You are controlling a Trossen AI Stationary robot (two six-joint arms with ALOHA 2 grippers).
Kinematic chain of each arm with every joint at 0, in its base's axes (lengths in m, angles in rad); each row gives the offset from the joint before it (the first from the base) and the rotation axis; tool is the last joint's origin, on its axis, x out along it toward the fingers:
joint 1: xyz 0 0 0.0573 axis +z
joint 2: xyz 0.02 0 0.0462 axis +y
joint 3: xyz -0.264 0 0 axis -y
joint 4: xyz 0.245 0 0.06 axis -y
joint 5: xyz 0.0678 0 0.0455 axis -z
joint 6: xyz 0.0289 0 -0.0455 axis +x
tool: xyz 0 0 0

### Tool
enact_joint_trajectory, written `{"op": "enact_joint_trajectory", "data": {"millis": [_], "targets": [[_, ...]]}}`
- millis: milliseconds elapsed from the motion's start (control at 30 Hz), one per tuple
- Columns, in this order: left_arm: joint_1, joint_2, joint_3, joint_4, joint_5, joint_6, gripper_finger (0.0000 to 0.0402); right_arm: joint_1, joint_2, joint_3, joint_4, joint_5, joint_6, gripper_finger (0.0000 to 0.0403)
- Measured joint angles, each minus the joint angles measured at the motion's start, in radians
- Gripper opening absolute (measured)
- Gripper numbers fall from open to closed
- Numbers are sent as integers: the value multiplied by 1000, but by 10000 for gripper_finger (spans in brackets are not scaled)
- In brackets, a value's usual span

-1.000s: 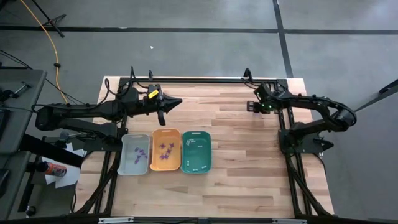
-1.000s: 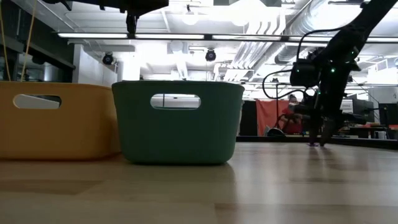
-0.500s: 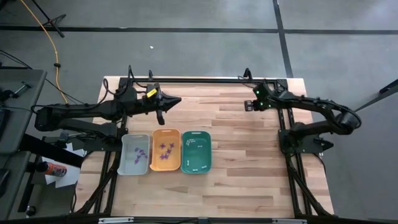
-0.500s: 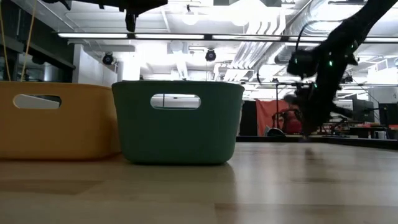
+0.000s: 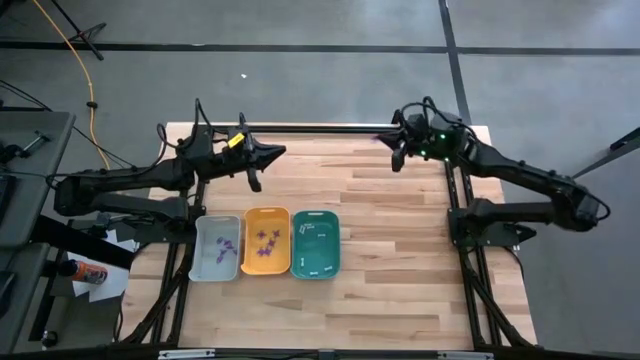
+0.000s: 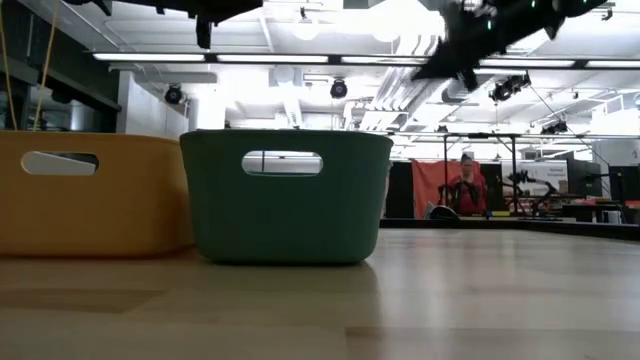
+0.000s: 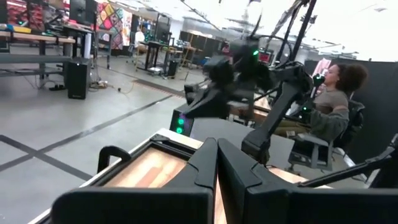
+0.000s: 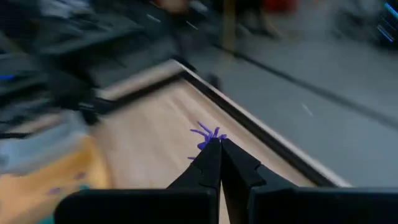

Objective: Sort Halloween decoration
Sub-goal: Put the purple spider toy into the yellow bin

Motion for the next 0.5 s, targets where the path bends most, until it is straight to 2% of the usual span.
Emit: {"op": "enact_joint_trajectory", "data": {"millis": [133, 300, 500], "targets": [[0, 1, 0, -4, 43, 0, 0, 93, -5, 23, 127, -77, -61, 0], [-1, 5, 0, -4, 98, 0, 0, 236, 10, 23, 266, -88, -69, 0], [-6, 6, 0, 0, 151, 0, 0, 388, 54, 23, 409, -96, -151, 0]]}}
